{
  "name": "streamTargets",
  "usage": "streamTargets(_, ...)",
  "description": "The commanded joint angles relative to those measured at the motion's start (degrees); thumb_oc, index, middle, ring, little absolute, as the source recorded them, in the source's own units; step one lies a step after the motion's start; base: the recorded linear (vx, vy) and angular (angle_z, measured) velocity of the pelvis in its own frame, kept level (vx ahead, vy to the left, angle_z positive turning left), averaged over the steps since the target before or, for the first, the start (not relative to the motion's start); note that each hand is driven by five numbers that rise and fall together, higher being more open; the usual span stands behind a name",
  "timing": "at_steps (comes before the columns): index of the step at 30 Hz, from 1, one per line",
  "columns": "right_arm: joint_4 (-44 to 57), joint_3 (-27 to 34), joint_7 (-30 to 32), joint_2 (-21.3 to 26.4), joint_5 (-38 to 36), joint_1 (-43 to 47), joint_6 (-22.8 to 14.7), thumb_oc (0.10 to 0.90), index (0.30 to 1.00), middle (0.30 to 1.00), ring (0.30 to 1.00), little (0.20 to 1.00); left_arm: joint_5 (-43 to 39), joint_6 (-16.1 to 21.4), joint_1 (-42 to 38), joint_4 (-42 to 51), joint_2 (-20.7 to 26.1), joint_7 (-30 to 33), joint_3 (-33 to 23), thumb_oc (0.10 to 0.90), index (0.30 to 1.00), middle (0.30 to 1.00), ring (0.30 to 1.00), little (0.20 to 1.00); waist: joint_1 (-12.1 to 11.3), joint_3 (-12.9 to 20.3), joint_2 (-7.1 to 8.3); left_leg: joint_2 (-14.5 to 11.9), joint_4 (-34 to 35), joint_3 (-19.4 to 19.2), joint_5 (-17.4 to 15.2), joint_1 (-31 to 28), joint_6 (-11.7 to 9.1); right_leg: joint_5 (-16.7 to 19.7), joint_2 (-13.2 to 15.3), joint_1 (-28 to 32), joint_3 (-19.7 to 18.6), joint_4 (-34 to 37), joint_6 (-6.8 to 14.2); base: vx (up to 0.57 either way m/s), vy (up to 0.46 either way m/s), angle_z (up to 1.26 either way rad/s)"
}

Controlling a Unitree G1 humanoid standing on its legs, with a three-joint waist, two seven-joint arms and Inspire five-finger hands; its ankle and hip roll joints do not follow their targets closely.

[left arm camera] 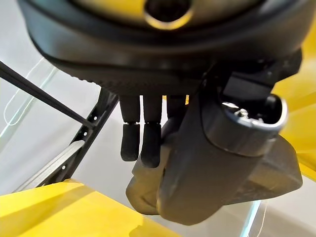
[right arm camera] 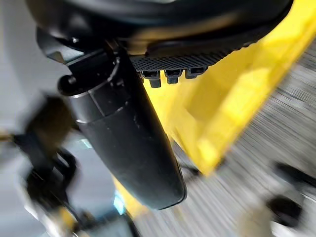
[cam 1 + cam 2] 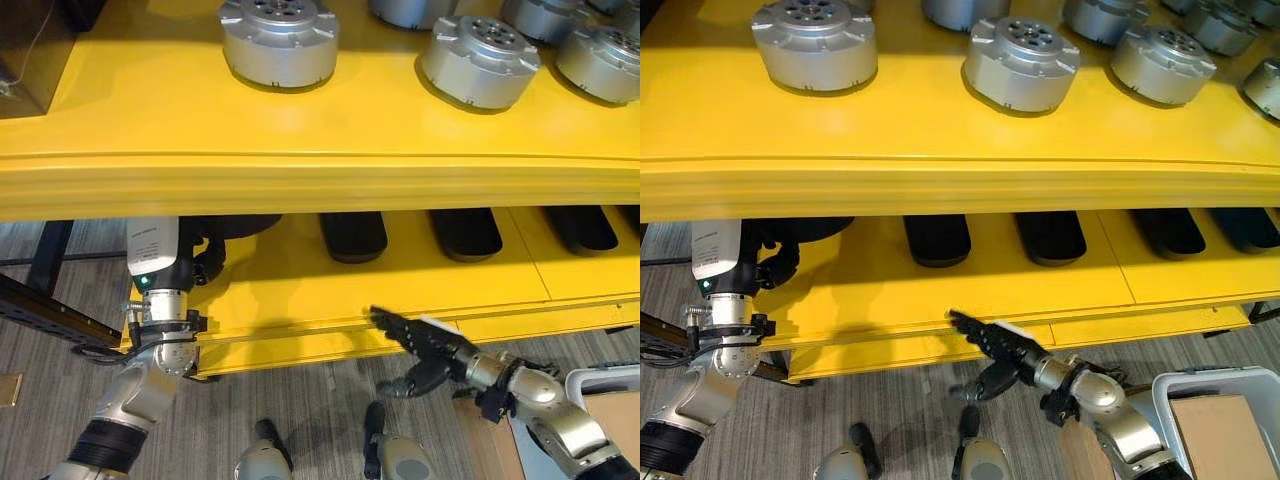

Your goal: Move parts from the plastic box to the shelf.

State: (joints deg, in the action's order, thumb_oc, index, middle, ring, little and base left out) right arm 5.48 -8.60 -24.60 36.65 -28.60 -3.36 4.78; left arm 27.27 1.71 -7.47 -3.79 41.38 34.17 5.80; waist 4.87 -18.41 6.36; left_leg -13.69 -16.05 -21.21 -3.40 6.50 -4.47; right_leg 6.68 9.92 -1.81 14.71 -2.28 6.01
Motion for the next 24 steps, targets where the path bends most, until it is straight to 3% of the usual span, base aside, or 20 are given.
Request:
streamTargets(1,10.08,5.20,-3.28,-0.61,-11.11,2.64,-8.75,0.900,1.000,1.000,1.000,1.000,-0.48,4.99,-4.24,4.50,2.92,3.35,-6.46,0.400,0.300,0.300,0.300,0.300,0.40,4.31,-1.17,-1.68,4.02,0.93,2.26,-3.23,-1.84,-8.79,4.68,0.06,-1.99,-7.49,6.30,-0.02,-0.026,-0.08)
streamTargets(4,12.46,7.63,-5.74,-1.92,-15.16,1.98,-8.31,0.900,1.000,1.000,1.000,1.000,-0.37,6.01,-4.22,3.09,2.56,3.40,-6.99,0.400,0.300,0.300,0.300,0.300,0.90,4.50,-1.33,-2.17,3.99,0.35,2.26,-3.63,-2.05,-9.06,4.50,0.35,-2.07,-7.44,6.10,0.00,-0.027,-0.06)
streamTargets(8,10.95,9.76,-8.50,-4.91,-24.89,3.18,-11.58,0.900,1.000,1.000,1.000,1.000,-0.83,7.18,-4.56,1.56,2.45,2.36,-7.26,0.400,0.300,0.300,0.300,0.300,0.95,4.90,-1.77,-2.66,3.84,-0.32,2.09,-4.37,-2.21,-9.32,4.29,0.90,-1.82,-7.19,5.83,0.02,-0.045,-0.07)
streamTargets(10,11.23,10.35,-9.13,-6.61,-26.31,3.53,-12.14,0.900,1.000,1.000,1.000,1.000,-0.71,7.15,-4.73,1.31,2.14,2.21,-7.21,0.400,0.300,0.300,0.300,0.300,1.01,4.93,-1.94,-2.85,3.76,-0.45,2.02,-4.46,-2.25,-9.38,4.30,0.87,-1.79,-7.29,5.80,0.00,-0.035,-0.05)
streamTargets(12,12.06,10.96,-10.35,-9.65,-27.11,4.40,-11.19,0.900,1.000,1.000,1.000,1.000,-0.22,7.09,-5.10,1.01,1.32,2.04,-7.22,0.400,0.300,0.300,0.300,0.300,1.14,4.94,-2.33,-3.15,3.46,-0.56,1.82,-4.46,-2.29,-9.66,4.33,0.71,-1.94,-7.66,5.71,-0.01,-0.028,-0.05)
streamTargets(16,13.78,9.40,-12.07,-11.39,-28.33,5.11,-8.86,0.900,1.000,1.000,1.000,1.000,0.72,6.38,-5.66,1.61,0.69,1.67,-6.87,0.400,0.300,0.300,0.300,0.300,1.10,4.23,-2.84,-3.80,1.96,-0.61,1.28,-3.84,-2.45,-10.52,4.47,0.22,-2.20,-9.06,5.39,0.00,-0.043,-0.08)
streamTargets(19,13.18,8.40,-12.59,-10.39,-31.23,6.93,-10.06,0.900,1.000,1.000,1.000,1.000,1.05,5.84,-8.04,1.30,1.24,2.95,-5.50,0.400,0.300,0.300,0.300,0.300,0.82,2.81,-3.02,-4.79,-0.93,0.33,0.57,-0.92,-2.74,-11.50,4.59,-2.00,-2.60,-11.82,5.05,-0.10,-0.054,0.01)
streamTargets(24,13.01,7.55,-11.36,-8.94,-34.31,14.64,-12.47,0.900,1.000,1.000,1.000,1.000,0.06,4.13,-15.09,-0.31,4.00,6.41,-3.32,0.400,0.300,0.300,0.300,0.300,0.62,-1.70,-3.62,-7.18,-10.22,3.47,-1.94,8.79,-3.11,-14.55,5.29,-12.05,-4.34,-22.95,3.75,-0.26,-0.025,0.04)
